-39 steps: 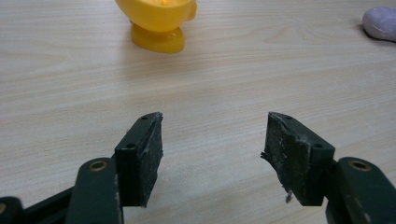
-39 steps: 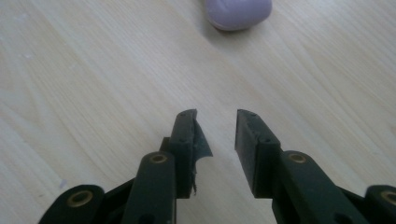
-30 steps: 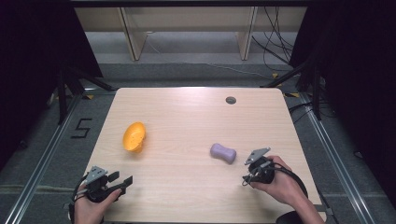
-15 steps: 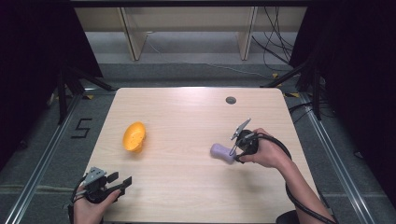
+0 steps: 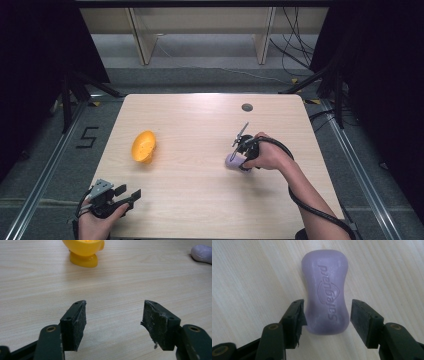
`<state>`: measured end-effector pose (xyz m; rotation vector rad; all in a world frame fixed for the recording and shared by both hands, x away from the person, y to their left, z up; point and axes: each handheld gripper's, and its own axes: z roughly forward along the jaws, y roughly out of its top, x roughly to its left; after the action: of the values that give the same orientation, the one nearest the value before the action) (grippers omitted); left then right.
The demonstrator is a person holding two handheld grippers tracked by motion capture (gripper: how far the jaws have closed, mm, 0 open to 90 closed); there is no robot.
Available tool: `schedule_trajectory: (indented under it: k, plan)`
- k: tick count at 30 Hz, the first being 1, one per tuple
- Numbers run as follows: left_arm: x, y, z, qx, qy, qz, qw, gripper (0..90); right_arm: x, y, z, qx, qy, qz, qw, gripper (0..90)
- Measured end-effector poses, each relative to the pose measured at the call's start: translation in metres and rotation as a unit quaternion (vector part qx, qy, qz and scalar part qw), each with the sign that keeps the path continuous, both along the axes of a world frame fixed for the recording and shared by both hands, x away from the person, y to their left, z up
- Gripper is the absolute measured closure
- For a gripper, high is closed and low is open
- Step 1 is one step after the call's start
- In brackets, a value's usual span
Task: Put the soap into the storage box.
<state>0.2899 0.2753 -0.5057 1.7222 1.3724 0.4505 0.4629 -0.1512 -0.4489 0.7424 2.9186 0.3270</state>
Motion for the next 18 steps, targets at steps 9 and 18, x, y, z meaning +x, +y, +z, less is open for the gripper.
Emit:
schedule_trajectory:
  k: [9, 18]
  plan:
    - [0.000, 0.000, -0.001, 0.002, 0.001, 0.000, 1.0000, 34.9, 0.010, 0.009, -0.007, -0.010, 0.013, 0.000, 0.9999, 44.6]
    - [0.000, -0.001, -0.001, 0.001, 0.000, -0.001, 1.0000, 34.8, 0.011, 0.014, -0.015, -0.019, 0.018, 0.003, 0.9997, 44.4]
